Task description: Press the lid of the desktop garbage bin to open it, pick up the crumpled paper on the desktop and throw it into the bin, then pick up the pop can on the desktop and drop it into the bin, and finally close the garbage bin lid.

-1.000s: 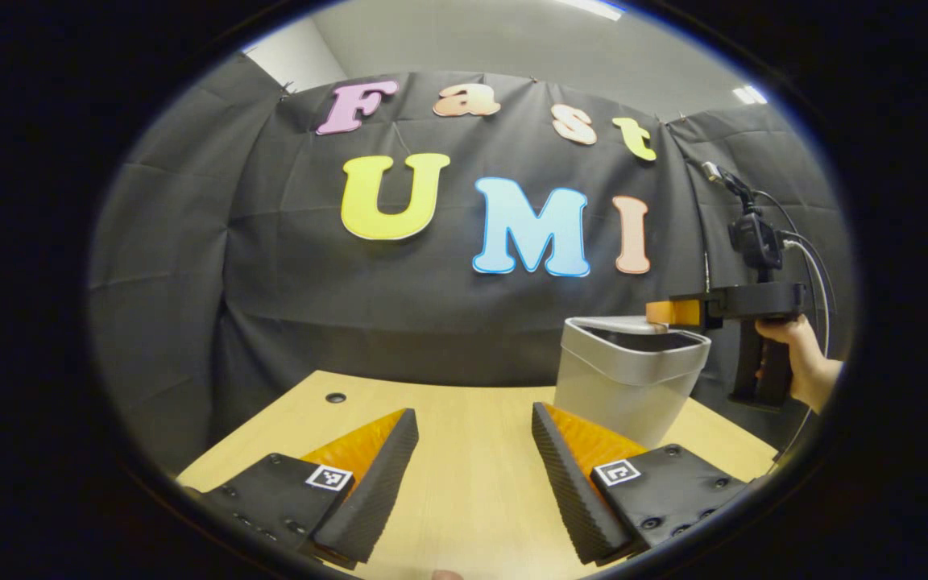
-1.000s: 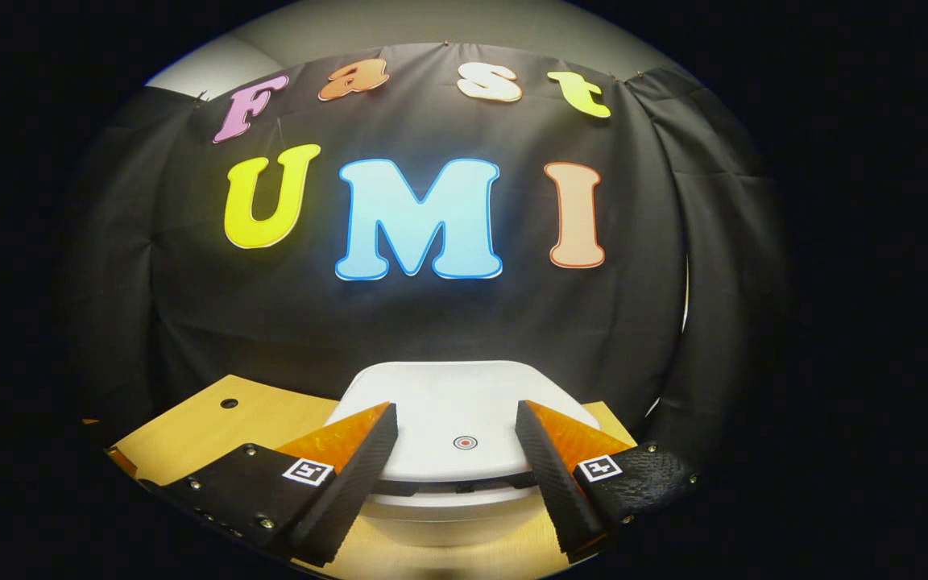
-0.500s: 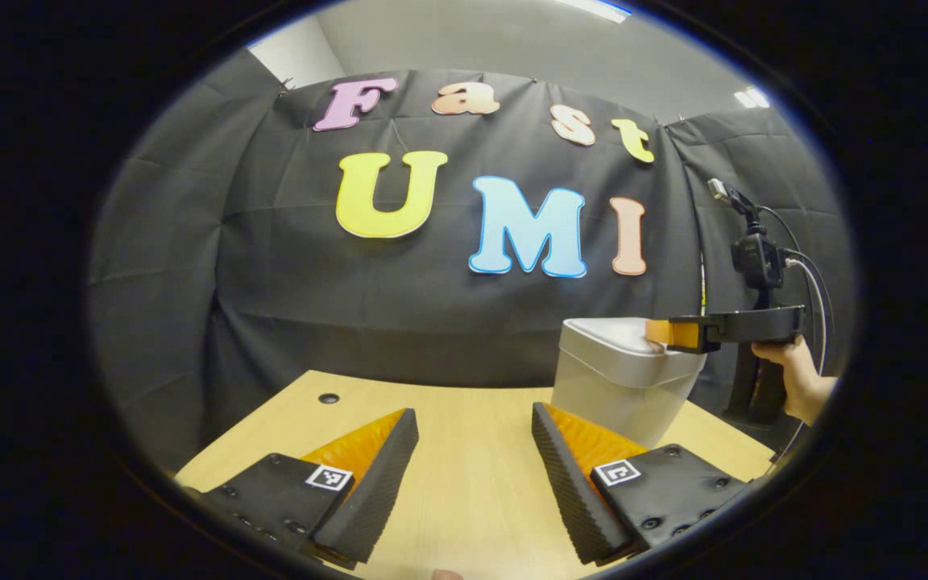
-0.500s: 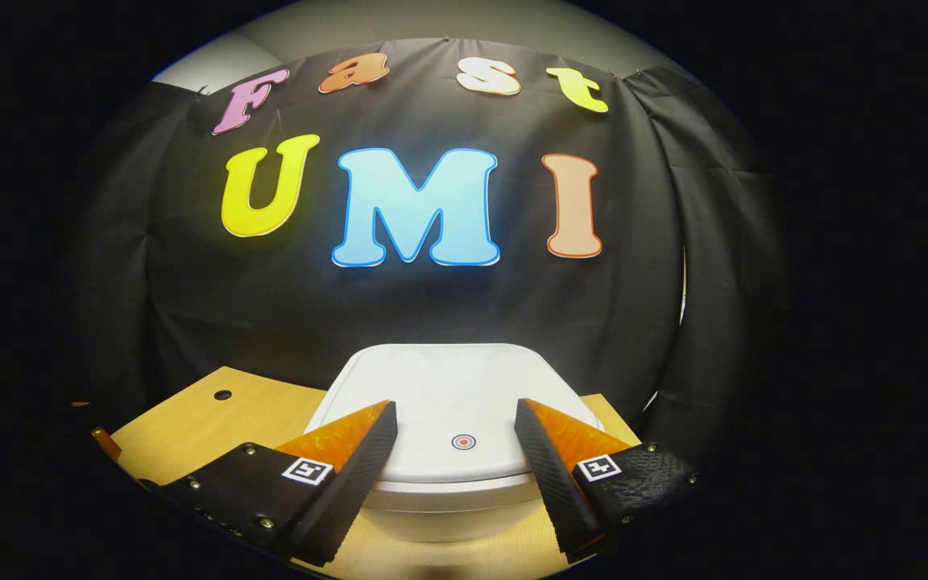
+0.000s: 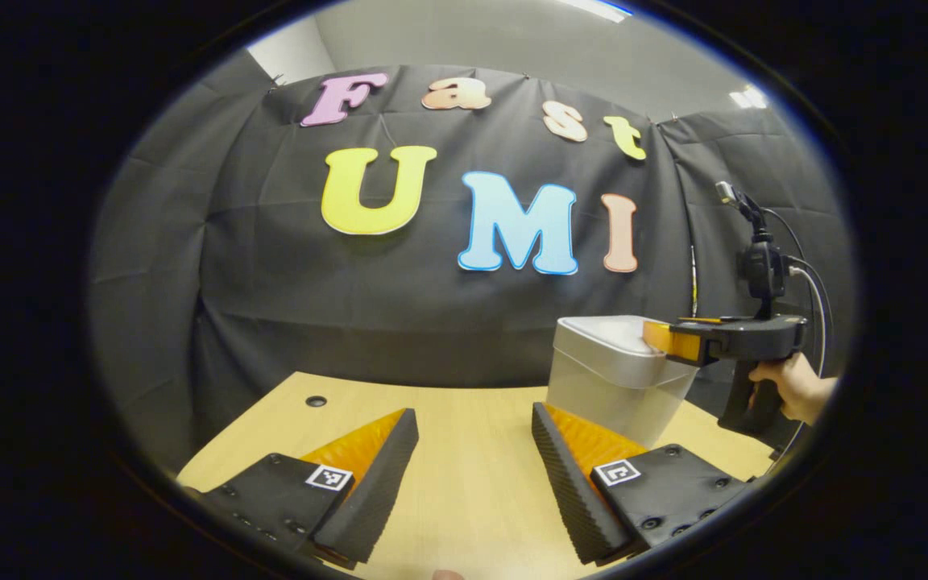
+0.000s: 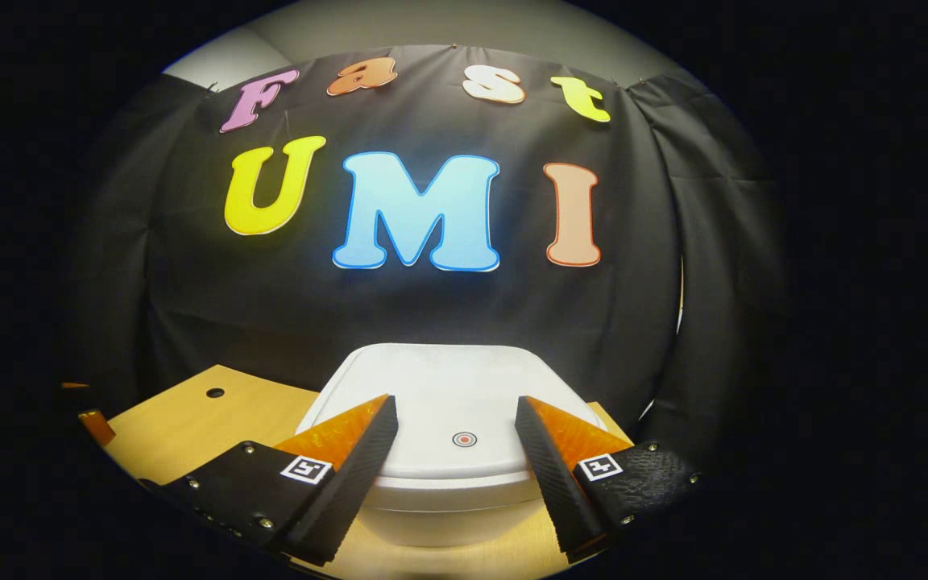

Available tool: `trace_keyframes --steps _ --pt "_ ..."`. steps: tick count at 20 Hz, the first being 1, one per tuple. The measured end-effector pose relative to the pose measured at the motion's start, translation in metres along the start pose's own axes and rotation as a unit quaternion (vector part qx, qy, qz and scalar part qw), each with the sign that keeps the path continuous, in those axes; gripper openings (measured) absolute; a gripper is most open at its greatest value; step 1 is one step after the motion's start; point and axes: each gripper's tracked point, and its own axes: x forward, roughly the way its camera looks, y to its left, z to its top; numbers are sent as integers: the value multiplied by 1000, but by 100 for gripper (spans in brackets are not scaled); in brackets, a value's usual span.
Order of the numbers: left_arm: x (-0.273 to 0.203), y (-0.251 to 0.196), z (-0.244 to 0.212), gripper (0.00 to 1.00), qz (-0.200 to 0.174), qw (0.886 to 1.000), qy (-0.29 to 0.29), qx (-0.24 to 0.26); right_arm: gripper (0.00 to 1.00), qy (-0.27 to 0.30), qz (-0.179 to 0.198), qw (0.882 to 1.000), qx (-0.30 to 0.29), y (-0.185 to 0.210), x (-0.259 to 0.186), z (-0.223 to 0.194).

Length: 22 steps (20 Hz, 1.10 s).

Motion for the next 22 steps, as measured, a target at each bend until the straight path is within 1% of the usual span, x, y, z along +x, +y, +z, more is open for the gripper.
trace_keyframes --steps 1,2,3,4,9,13,15,17,22 --pt "1 0 0 85 -2 1000 1 0 96 -9 -2 1000 5 0 0 0" --pt "2 0 0 93 -4 1000 2 -1 96 -13 -2 1000 10 0 1 -2" --pt "3 -1 0 93 -7 1000 3 -1 96 -8 0 1000 22 1 0 -6" --pt "4 -1 0 93 -9 1000 4 -2 96 -14 1 1000 25 2 0 -5" --pt "3 0 5 93 -9 1000 0 1 96 -10 -2 1000 29 0 0 -3" --pt "-4 4 12 94 3 1000 -9 3 95 -3 -7 999 38 0 0 4" --pt "-9 6 16 94 12 1000 -13 3 95 10 -8 999 47 0 1 5" --pt "-14 8 19 94 21 1000 -16 4 94 11 -5 999 47 0 1 9" --pt "-24 7 29 93 39 999 -27 6 94 -27 4 999 44 2 -16 36"
